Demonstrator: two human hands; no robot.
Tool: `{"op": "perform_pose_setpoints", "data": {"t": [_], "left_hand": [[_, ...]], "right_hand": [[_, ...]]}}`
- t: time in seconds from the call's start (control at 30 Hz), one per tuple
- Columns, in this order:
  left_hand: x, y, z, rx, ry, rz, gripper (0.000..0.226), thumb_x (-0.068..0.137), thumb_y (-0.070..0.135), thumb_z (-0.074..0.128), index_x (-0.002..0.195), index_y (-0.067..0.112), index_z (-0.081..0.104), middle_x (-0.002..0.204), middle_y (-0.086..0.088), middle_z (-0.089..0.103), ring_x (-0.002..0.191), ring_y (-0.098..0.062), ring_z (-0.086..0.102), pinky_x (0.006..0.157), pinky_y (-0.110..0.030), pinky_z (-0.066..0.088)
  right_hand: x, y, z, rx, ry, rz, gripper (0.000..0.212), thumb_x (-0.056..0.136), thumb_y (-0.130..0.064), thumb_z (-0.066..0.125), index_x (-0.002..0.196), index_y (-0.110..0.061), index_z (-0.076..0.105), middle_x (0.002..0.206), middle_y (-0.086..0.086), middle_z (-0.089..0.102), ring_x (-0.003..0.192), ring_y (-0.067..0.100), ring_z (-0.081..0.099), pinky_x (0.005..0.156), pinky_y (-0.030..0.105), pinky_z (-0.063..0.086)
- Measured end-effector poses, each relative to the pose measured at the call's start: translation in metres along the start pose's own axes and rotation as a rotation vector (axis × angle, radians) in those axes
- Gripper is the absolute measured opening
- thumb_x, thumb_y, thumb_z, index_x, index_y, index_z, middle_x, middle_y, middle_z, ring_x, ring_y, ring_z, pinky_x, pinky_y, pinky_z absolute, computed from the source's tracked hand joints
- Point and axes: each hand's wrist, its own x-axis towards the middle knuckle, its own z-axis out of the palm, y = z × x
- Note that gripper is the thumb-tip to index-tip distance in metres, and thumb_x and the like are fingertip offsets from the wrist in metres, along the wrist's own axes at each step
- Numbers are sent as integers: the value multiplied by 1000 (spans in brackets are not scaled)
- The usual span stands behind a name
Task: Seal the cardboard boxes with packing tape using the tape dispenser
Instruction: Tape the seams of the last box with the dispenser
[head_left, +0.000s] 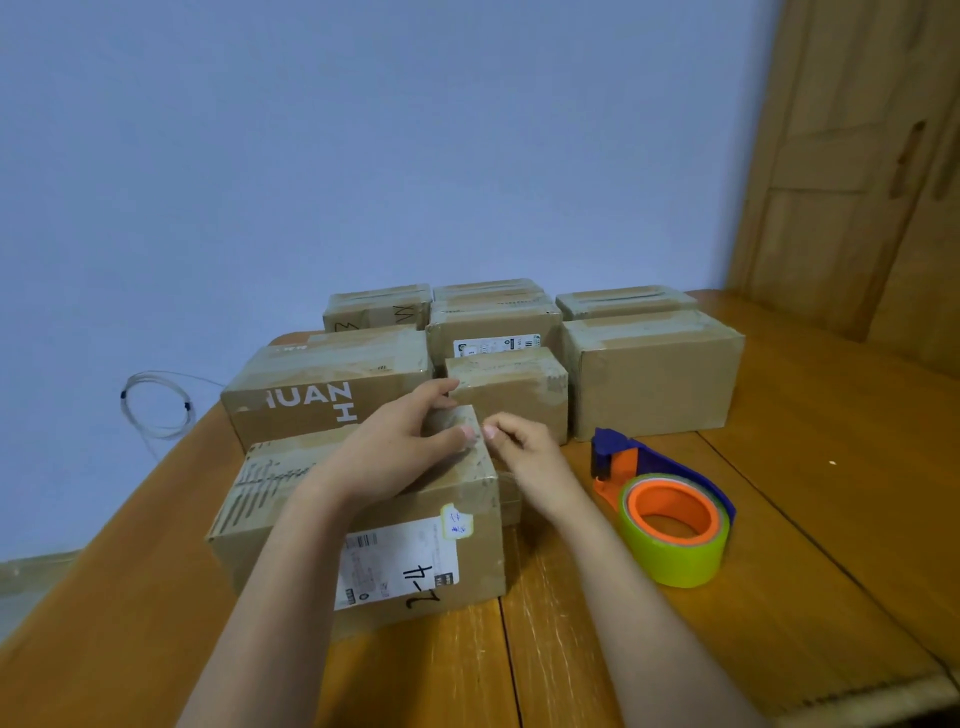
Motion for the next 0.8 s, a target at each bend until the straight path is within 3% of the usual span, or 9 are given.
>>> {"op": "perform_pose_setpoints", "data": {"t": [0.1,0.17,0.37,0.53,0.67,0.73,0.8], "left_hand": [[0,0,0,2,-2,4,61,92,42,57,147,30,34,136,11,51,120,-8,49,104,-30,38],[1,1,0,4,0,3,61,92,41,57,147,29,34,136,11,51,119,-8,49,102,-28,38],[2,1,-1,9,4,-4,58,91,41,58,145,31,37,134,11,52,120,-7,49,104,-30,38],[-2,4,-1,33,5,7,54,92,39,57,143,32,39,130,15,52,116,-3,50,96,-23,38],[-4,6,-2,60,-32,25,57,91,39,57,144,33,36,127,18,52,113,0,51,94,-20,41],[-6,6,-4,48,-48,29,64,86,44,57,144,34,34,127,20,52,117,0,50,99,-22,40],[-8,6,-5,34,-76,33,70,79,50,56,144,35,34,128,21,51,118,2,49,104,-26,40]], "right_hand": [[-2,-2,-9,-28,-58,52,22,99,-16,48,106,-20,69,102,-1,70,100,10,62,91,32,47],[-6,-4,-12,-30,-78,99,28,99,-12,47,120,-20,65,115,-3,68,109,8,59,100,34,44],[-19,-3,-14,-22,-105,116,47,93,5,44,133,-16,56,125,-2,64,114,3,58,104,33,44],[-22,-5,-11,-16,-73,120,44,94,1,44,130,-20,59,124,-4,64,116,3,56,103,31,44],[-26,-6,-8,-147,-66,48,40,96,-5,43,128,-22,60,116,-12,62,110,4,53,94,26,47],[-27,-9,-6,-133,31,9,37,93,-1,44,115,-15,69,108,-10,65,105,5,56,95,27,47],[-29,-9,-5,-12,230,-1,36,88,0,44,83,-17,76,86,-8,72,87,8,64,88,37,53]]}}
